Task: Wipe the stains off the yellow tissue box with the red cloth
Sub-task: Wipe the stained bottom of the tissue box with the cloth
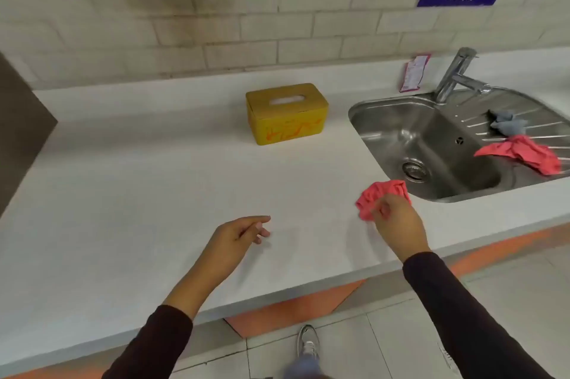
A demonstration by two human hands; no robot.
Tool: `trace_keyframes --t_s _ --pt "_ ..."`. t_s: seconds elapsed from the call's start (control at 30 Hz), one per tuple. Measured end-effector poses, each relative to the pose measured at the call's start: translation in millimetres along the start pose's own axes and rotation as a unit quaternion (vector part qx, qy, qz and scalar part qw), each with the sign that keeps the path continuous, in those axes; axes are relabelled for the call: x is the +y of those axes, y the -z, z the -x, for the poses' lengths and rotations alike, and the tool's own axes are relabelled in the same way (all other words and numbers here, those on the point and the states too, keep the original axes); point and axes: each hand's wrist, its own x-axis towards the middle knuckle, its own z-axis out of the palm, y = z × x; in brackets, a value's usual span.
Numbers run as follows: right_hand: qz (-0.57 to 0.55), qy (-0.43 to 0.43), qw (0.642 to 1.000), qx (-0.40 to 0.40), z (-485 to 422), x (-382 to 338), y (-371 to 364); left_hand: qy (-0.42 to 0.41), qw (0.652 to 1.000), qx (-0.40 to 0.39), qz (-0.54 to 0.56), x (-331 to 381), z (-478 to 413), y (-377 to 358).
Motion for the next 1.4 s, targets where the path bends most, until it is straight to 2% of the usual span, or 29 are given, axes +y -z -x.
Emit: trace_keyframes --t_s 0.1,0.17,0.37,0.63,0.77,0.87,0.97,1.07,1.17,1.27,1.4 --pt "-0.031 -0.073 0.995 0.064 -24 20 13 0.013 1.000 0.001 0.012 9 -26 -18" --pt "-0.052 -0.096 0.992 0.056 -35 32 17 0.025 1.000 0.003 0.019 17 -42 -32" --pt "-0.035 -0.072 0.997 -0.018 -59 40 9 0.042 0.999 0.008 0.028 33 -75 -58" --pt "-0.178 -0.001 0.984 -0.011 -81 -9 24 0.052 0.998 0.035 0.030 45 -94 -52" --pt "-0.303 -0.010 0.953 -0.009 -83 -50 33 0.020 0.998 0.040 0.039 66 -105 -42" --pt "-0.375 0.012 0.927 -0.011 -83 -89 40 -0.025 0.997 0.035 0.059 86 -113 -33" --pt "-0.443 0.042 0.895 -0.025 -81 -124 47 -0.080 0.994 0.063 0.029 105 -120 -21" --pt "-0.529 0.060 0.841 -0.095 -76 -147 51 -0.117 0.989 0.088 0.010 115 -121 -8" --pt "-0.558 0.078 0.807 -0.176 -72 -158 53 -0.123 0.991 0.037 0.045 115 -120 -1" --pt "-0.540 0.107 0.813 -0.191 -71 -164 51 -0.091 0.989 0.012 0.114 110 -119 4" --pt "-0.469 0.058 0.880 -0.035 -72 -166 36 -0.038 0.972 0.040 0.229 110 -115 12"
